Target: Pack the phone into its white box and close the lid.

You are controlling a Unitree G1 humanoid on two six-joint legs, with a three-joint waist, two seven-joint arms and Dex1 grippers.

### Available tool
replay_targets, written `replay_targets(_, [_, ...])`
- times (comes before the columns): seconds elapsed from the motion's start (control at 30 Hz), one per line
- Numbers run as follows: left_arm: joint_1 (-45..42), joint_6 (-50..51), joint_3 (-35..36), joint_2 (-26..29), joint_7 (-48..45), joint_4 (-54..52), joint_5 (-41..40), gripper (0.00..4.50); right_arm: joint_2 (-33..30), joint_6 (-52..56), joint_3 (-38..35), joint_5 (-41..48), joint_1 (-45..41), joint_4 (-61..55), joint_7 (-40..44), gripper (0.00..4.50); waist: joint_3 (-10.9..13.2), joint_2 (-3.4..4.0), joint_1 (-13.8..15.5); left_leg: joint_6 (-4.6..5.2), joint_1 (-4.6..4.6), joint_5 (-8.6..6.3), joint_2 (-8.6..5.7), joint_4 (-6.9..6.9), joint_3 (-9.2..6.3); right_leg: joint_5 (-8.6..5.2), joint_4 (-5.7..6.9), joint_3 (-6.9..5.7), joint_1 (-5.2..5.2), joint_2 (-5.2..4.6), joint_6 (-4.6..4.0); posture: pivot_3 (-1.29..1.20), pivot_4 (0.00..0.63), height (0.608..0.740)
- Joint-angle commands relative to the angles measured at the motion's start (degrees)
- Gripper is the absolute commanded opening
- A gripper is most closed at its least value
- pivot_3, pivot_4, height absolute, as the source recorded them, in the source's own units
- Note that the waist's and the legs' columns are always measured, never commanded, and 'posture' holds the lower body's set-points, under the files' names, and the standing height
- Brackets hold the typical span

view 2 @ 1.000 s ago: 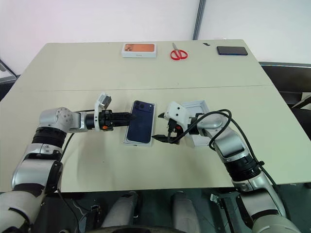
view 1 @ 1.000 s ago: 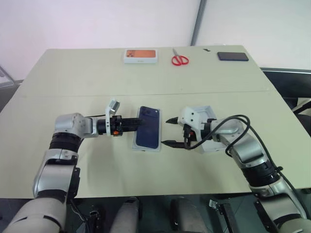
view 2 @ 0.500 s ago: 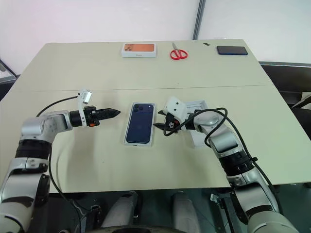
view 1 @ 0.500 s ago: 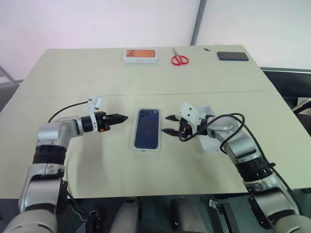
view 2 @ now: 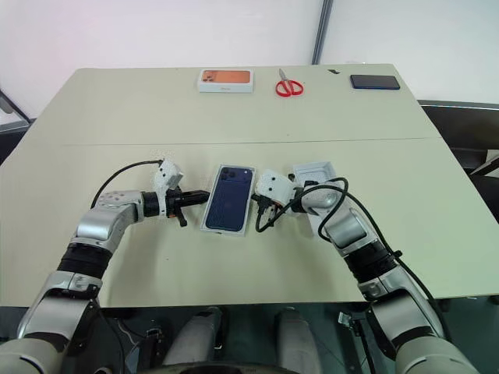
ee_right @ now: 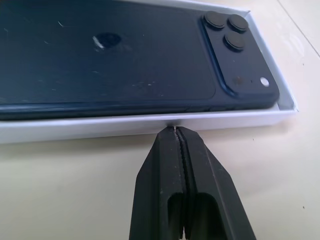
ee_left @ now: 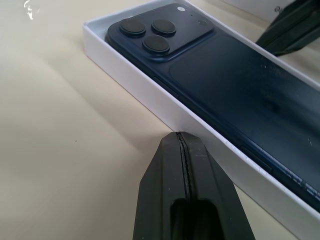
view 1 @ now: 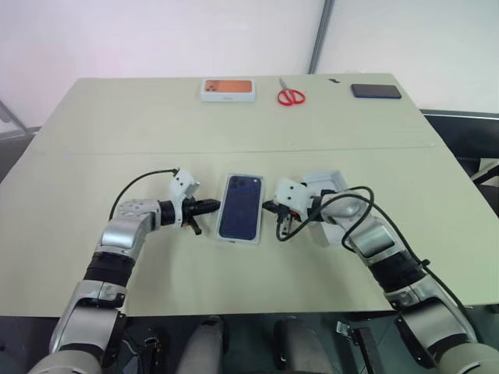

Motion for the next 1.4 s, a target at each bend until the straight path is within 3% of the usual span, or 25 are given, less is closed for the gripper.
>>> replay_targets(0.03, [0.7,1.4,-1.2,-1.2,-1.2,-1.6,-0.5,0.0,0.5,-1.8,-0.3,-0.6,-0.1,-1.6,-0.5,0.04,0.0,0.0,0.0,0.0,0.0,0.0,0.0,0.0,0.0,0.0,0.0,0.0,0.0,0.0,0.0,0.0,0.15,0.74])
replay_targets(0.3, [1.1,5.9,-2.0,-3.9,-1.5,-6.6,-1.9,0.0,-3.8,-1.7,-3.7,0.1,1.5,-2.5,1.4,0.04,0.0,0.0,0.3,0.01,0.0,0.0,-0.01,0.03,-0.02,0.0,0.0,-0.03,0.05,-0.01,0.01,0.0,0.15,0.74])
replay_targets(0.8, [-6.2,3.1,-5.4,-12.6,-0.8,2.8,1.6,0.0,-11.2,-1.4,-8.4,0.6,5.5,-3.9,3.6,0.04,0.0,-0.01,0.2,0.03,0.01,-0.01,-0.05,0.1,-0.03,0.0,-0.02,-0.07,0.13,-0.01,0.02,0.0,0.15,0.74])
replay_targets(1.4, [-7.8,1.4,-2.9,-10.5,-0.6,5.3,1.4,0.0,-12.4,-2.8,-10.3,-0.1,3.5,-0.7,1.7,0.04,0.0,-0.01,-0.1,0.03,0.01,-0.01,-0.02,0.12,-0.04,0.0,0.0,-0.07,0.12,0.03,0.02,0.0,0.15,0.74])
